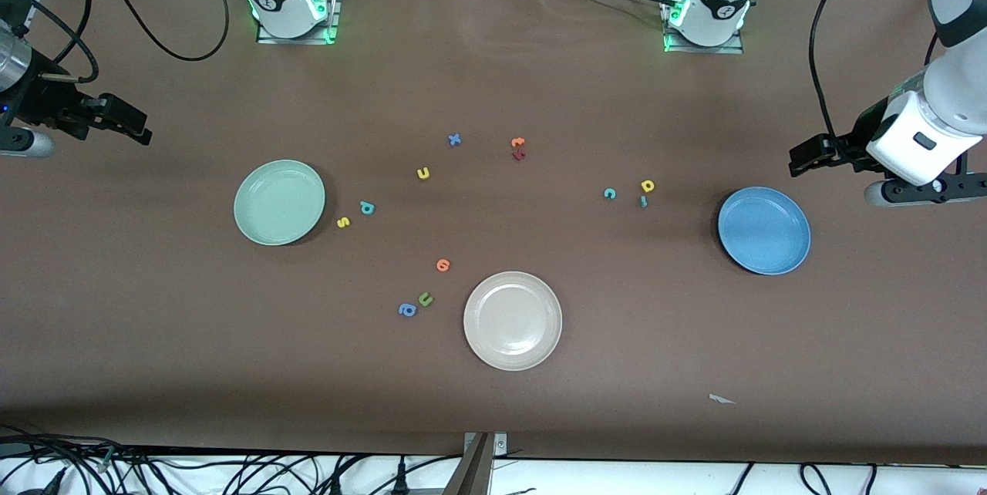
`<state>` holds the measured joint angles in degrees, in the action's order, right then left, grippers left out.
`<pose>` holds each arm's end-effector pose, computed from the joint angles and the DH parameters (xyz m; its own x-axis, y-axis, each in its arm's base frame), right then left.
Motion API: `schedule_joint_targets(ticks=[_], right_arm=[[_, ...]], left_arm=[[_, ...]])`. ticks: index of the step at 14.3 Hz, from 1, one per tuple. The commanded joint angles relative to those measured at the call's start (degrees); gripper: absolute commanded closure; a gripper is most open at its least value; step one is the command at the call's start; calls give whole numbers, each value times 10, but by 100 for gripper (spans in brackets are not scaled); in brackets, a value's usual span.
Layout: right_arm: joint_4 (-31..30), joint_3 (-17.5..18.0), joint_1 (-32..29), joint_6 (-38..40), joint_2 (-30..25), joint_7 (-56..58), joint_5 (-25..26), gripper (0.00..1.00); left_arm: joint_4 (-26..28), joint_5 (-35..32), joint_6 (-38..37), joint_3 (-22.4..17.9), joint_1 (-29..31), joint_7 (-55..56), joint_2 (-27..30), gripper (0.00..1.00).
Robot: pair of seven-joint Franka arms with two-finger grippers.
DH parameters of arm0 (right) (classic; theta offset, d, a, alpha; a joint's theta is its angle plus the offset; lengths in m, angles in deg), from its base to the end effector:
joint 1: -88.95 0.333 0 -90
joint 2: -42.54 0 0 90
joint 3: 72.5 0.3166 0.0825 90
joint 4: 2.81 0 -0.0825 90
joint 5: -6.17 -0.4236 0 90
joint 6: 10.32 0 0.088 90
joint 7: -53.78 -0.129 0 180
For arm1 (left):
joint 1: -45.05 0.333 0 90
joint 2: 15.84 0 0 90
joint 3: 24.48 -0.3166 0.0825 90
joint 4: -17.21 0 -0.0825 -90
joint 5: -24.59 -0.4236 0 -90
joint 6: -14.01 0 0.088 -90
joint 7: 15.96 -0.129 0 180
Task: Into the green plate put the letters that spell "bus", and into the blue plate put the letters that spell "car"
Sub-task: 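Move both grippers down beside the green and blue plates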
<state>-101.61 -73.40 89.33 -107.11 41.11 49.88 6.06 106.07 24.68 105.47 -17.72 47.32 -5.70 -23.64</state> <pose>0.5919 -0.0052 0.5492 0.9970 -0.0773 -0.0103 -0.0773 -0.9970 -0.0016 0.6291 -0.0457 0.5324 0.9907 0.1005 -0.0914 0.1011 -0.9949 0.0013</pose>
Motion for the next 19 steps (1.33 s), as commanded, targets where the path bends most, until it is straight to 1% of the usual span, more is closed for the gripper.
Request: schedule_joint_targets(ticks=[1, 5, 7, 10, 13, 14, 15, 17, 18, 19], right_arm=[[16, 2, 1, 13, 5, -3, -4, 0], [16, 3, 5, 14, 5, -1, -3, 0], [14, 3, 26, 15, 9, -2, -4, 0], [11, 3, 75, 25, 55, -5, -9, 0], [7, 8, 123, 21, 116, -6, -17, 0], [8, 9, 136, 5, 138, -22, -25, 0], [1, 10, 148, -28, 158, -62, -33, 0], [-24, 13, 169, -85, 179, -99, -33, 0], [-39, 13, 173, -118, 188, -113, -34, 0], [-57, 13, 174, -169, 203, -148, -33, 0]], left_arm=[[4, 11, 8, -1, 1, -12, 2, 0], [4, 11, 8, 0, 1, -12, 2, 0], [4, 11, 9, -1, 1, -12, 2, 0], [4, 11, 9, -1, 1, -12, 1, 0], [2, 12, 7, -1, 1, -10, 1, 0], [3, 12, 8, -1, 1, -10, 1, 0], [3, 11, 7, -1, 1, -10, 1, 0], [4, 12, 8, -1, 1, -11, 0, 0], [4, 12, 8, -1, 1, -11, -5, 0], [5, 15, 9, -1, 1, -11, -7, 0]])
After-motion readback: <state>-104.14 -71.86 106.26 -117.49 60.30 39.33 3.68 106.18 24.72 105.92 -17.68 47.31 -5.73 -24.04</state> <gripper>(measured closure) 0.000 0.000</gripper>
